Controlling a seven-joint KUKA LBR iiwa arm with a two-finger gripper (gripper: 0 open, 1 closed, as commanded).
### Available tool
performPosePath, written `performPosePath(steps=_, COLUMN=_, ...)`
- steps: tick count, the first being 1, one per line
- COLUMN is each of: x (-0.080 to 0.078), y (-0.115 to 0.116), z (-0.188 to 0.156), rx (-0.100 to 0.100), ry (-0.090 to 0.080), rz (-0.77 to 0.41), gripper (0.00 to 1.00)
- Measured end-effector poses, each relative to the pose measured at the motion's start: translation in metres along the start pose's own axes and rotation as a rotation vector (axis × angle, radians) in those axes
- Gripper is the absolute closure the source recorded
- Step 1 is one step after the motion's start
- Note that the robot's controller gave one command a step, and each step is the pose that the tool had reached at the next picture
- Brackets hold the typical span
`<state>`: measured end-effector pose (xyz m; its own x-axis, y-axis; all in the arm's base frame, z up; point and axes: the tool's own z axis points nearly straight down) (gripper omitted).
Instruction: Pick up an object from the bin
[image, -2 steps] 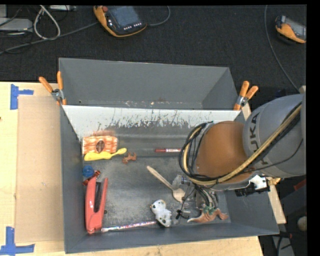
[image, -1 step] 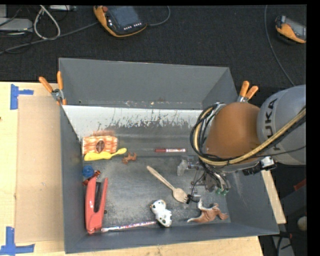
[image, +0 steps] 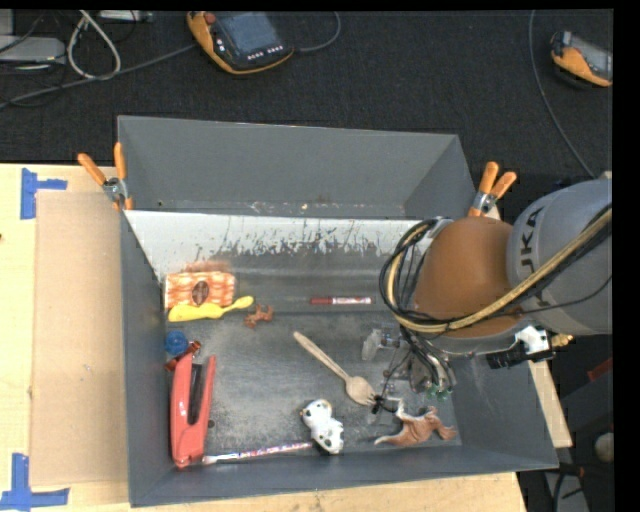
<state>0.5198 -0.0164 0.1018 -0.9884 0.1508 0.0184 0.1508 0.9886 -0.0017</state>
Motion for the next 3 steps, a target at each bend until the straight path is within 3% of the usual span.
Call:
performPosePath(steps=1, x=0.008, y=-0.01, z=0.016, rx=-0.005, ry=-0.017, rz=-0.069, gripper=0.0)
performPosePath(steps=2, x=0.015, y=-0.001, z=0.033, rx=-0.002, ry=-0.002, rz=0.111, gripper=1.0)
performPosePath(steps=3, x=0.015, y=-0.001, z=0.033, rx=-0.003, ry=-0.002, rz=0.113, gripper=1.0)
